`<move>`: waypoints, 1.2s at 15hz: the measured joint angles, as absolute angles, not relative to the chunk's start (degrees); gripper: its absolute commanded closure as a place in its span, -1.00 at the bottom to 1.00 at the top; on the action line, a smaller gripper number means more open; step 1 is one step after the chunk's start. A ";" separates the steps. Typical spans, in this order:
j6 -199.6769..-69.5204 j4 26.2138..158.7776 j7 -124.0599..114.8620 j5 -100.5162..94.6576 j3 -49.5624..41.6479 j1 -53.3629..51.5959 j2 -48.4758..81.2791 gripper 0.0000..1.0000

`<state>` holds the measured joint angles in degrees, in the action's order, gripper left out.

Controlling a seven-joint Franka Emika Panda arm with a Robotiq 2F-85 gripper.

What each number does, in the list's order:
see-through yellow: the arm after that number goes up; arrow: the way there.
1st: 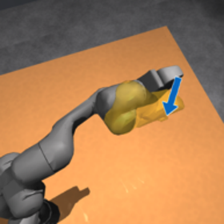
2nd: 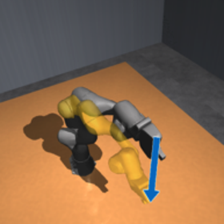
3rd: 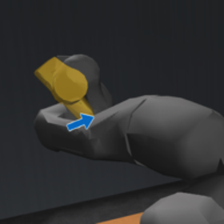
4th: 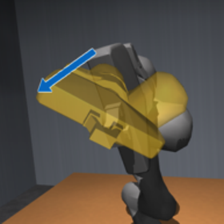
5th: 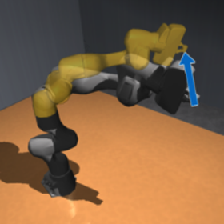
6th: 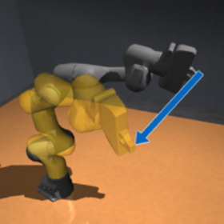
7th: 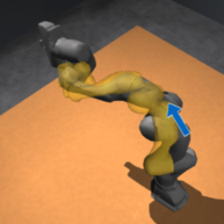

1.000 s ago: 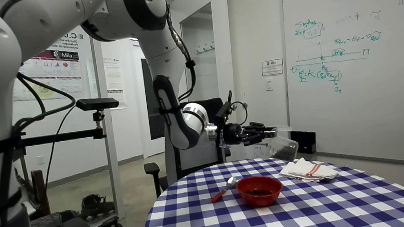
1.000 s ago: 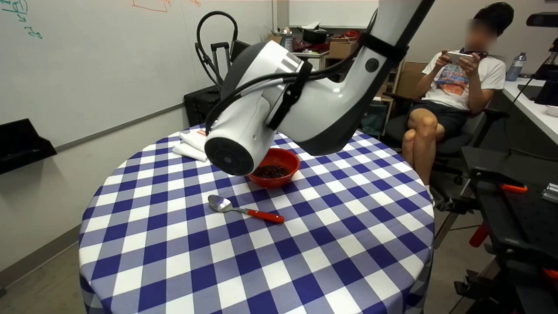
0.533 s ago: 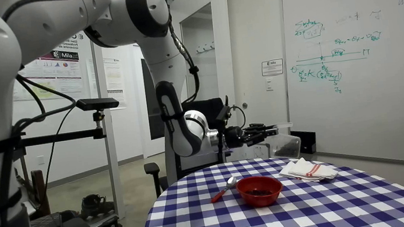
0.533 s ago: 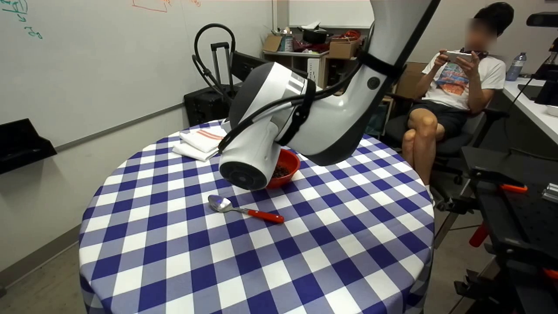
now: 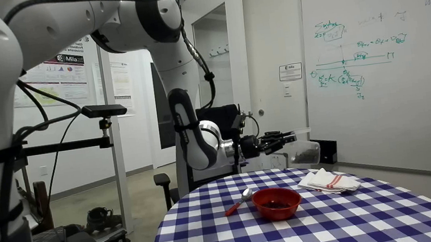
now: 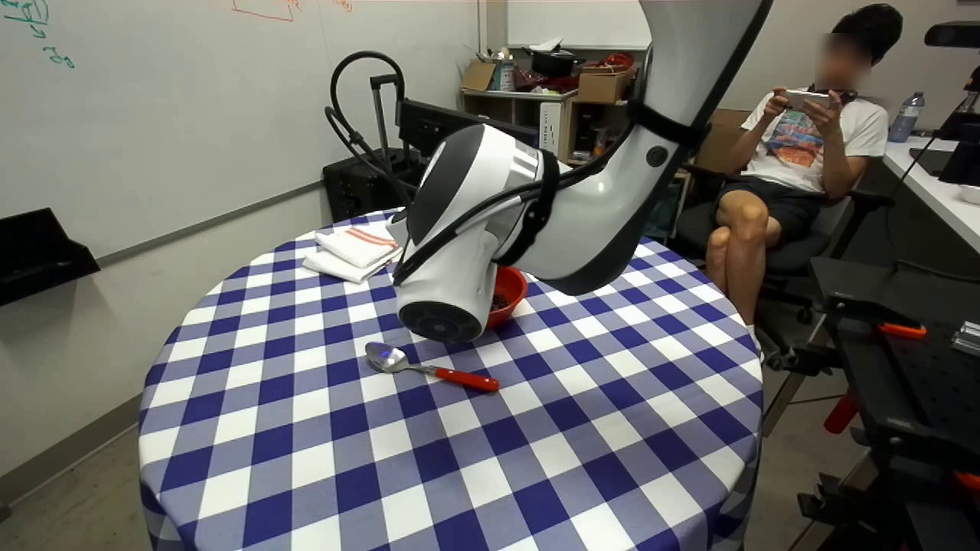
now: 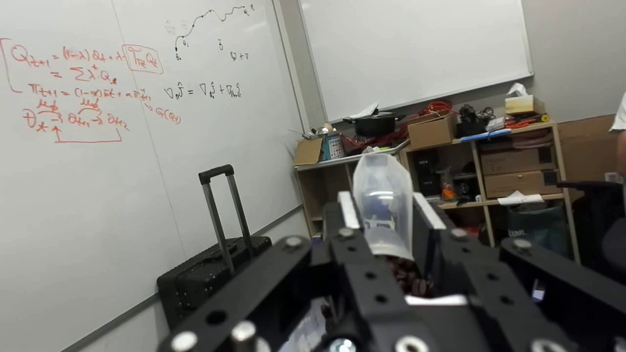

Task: Pour the contents of the cup into the bowl

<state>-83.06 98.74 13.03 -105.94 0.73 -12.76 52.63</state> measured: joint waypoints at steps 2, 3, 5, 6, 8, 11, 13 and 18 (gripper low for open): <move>-83.03 98.74 13.10 -106.41 0.73 -12.76 52.65 0.86; -83.01 98.74 13.14 -106.51 0.73 -12.76 52.65 0.86; -82.89 98.74 13.24 -106.65 0.73 -12.77 52.65 0.86; -82.70 98.74 13.32 -106.76 0.73 -12.77 52.66 0.86; -82.01 98.74 13.61 -106.92 0.73 -12.78 52.70 0.86; -80.83 98.74 14.50 -106.96 0.73 -12.87 52.81 0.86; -80.41 98.74 15.37 -106.96 0.74 -12.92 52.89 0.86; -80.36 98.74 17.31 -106.96 0.74 -12.92 52.93 0.86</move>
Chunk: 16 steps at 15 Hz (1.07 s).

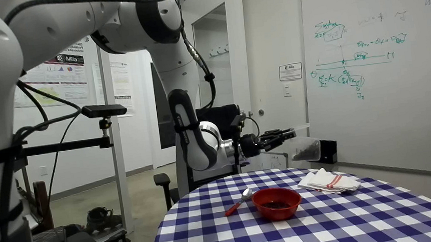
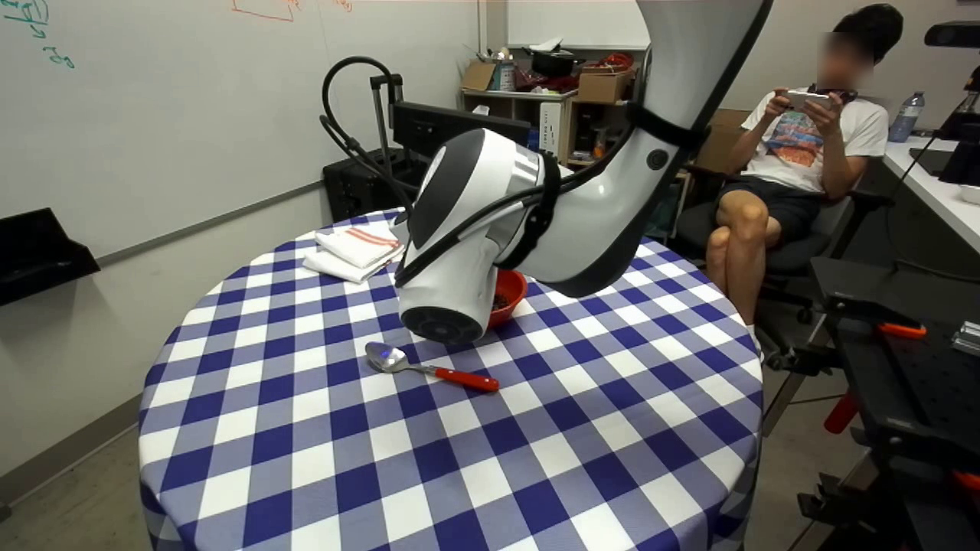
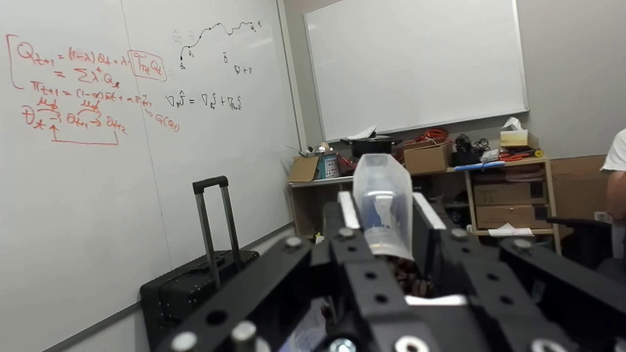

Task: Pour the contents of the cup into the bowl

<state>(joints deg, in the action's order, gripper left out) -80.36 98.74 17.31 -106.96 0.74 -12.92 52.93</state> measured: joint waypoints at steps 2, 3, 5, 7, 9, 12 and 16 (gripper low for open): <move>-80.36 98.74 17.87 -106.96 0.74 -12.92 52.93 0.86; -80.36 98.74 18.03 -106.96 0.74 -12.92 52.93 0.86; -80.36 98.74 18.25 -106.96 0.73 -12.91 52.93 0.86; -80.36 98.74 18.36 -106.92 0.74 -12.91 52.93 0.86; -80.36 98.73 18.53 -106.82 0.74 -12.89 52.93 0.86; -80.36 98.73 18.86 -106.47 0.74 -12.88 52.93 0.86; -80.36 98.73 18.99 -106.48 0.74 -12.88 52.93 0.86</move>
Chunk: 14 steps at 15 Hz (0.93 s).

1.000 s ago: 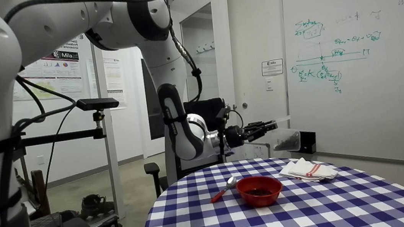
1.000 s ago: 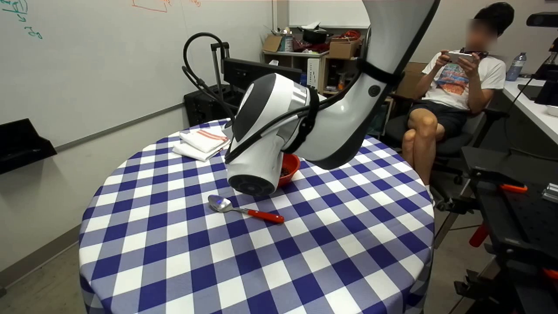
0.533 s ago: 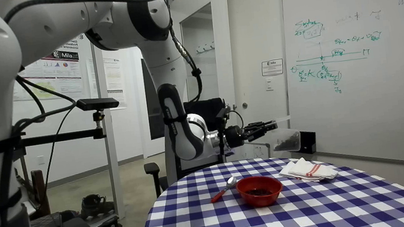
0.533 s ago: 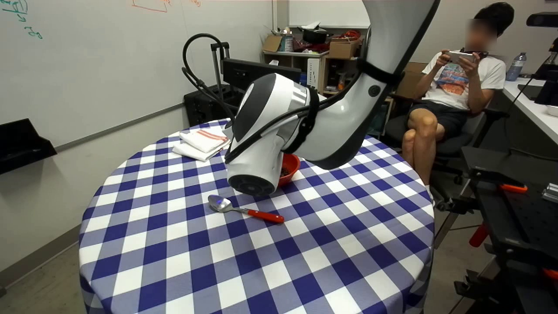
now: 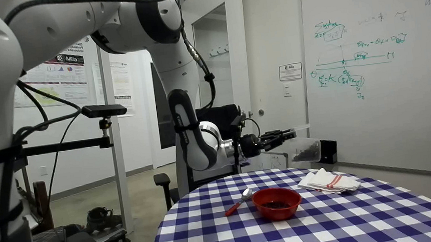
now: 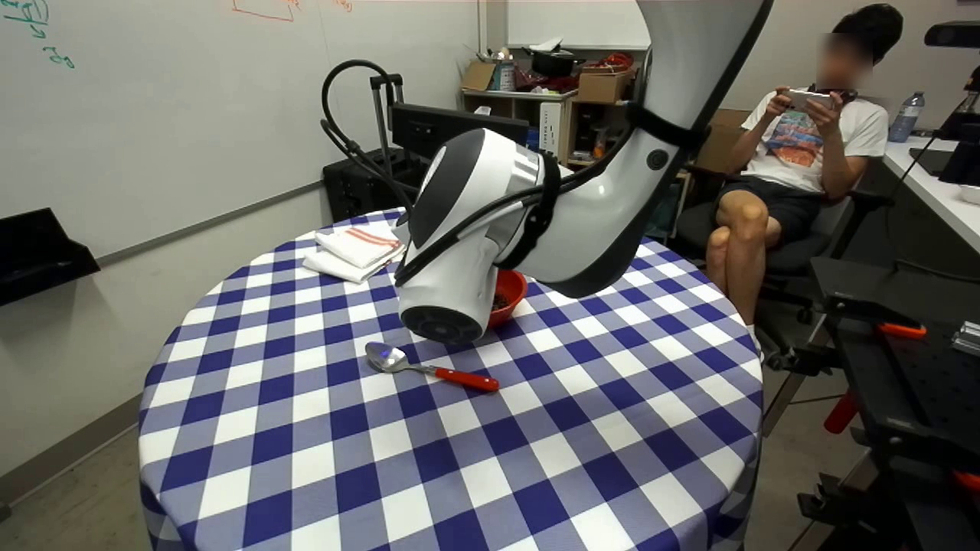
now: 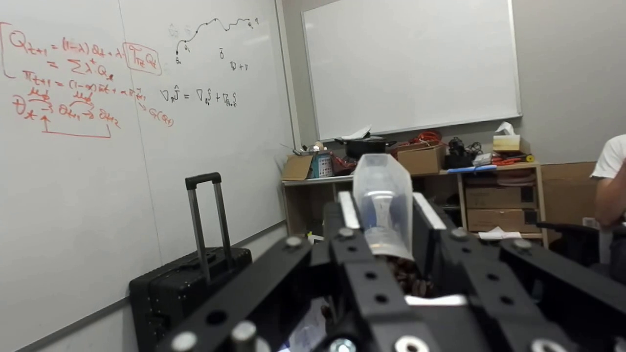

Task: Pour the contents of the cup into the bowl

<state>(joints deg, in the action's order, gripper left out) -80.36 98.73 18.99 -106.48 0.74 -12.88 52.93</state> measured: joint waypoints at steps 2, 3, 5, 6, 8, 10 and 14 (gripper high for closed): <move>-80.36 98.73 19.13 -106.52 0.74 -12.88 52.93 0.86; -80.36 98.73 19.27 -106.53 0.74 -12.88 52.93 0.86; -80.36 98.73 19.63 -106.60 0.74 -12.88 52.93 0.86; -80.32 98.73 19.85 -106.77 0.74 -12.89 52.93 0.86; -79.98 98.72 20.06 -107.28 0.74 -12.94 52.94 0.86; -78.92 98.72 20.07 -108.30 0.73 -13.09 53.01 0.86; -76.97 98.72 20.08 -109.40 0.73 -13.40 53.31 0.86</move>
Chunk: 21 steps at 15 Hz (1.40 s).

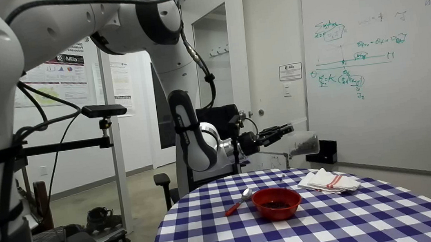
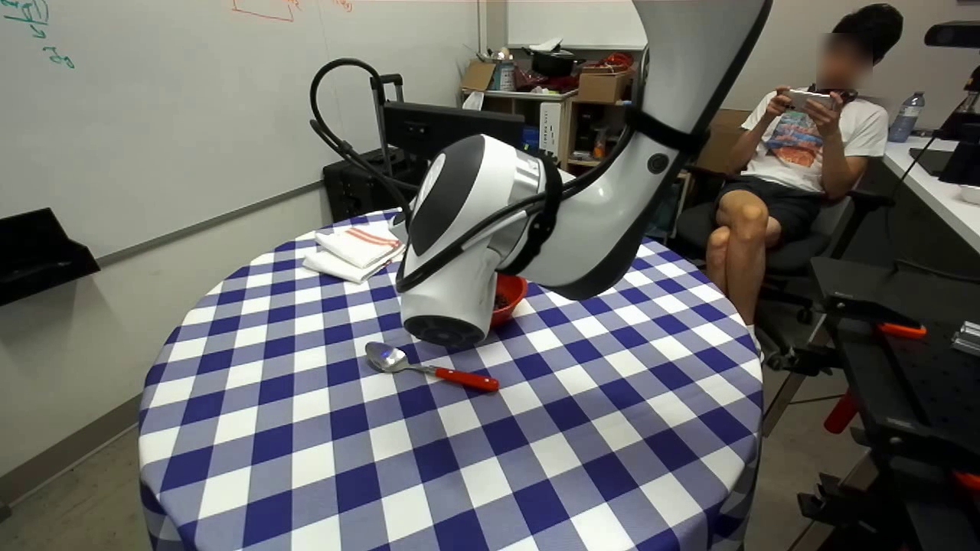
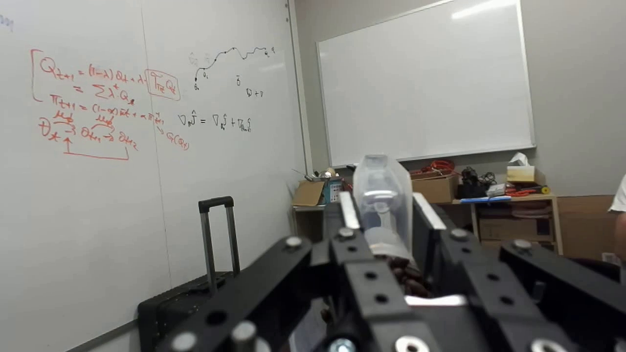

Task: Pour the contents of the cup into the bowl

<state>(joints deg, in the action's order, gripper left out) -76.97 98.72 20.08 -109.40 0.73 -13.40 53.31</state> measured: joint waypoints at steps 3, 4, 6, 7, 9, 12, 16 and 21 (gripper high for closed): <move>-76.47 98.65 20.24 -109.41 0.73 -13.45 53.59 0.86; -76.45 98.56 20.33 -109.20 0.73 -13.43 53.73 0.86; -76.45 98.20 20.78 -107.36 0.95 -13.24 53.97 0.86; -76.41 98.07 21.00 -106.17 1.11 -13.11 54.01 0.86; -76.35 97.79 21.15 -103.66 1.45 -12.88 54.02 0.86; -76.32 97.15 21.16 -99.95 2.13 -12.45 54.03 0.86; -76.32 98.69 17.22 -91.86 3.75 -10.79 55.16 0.86; -77.18 99.27 11.34 -84.22 5.25 -7.32 57.68 0.86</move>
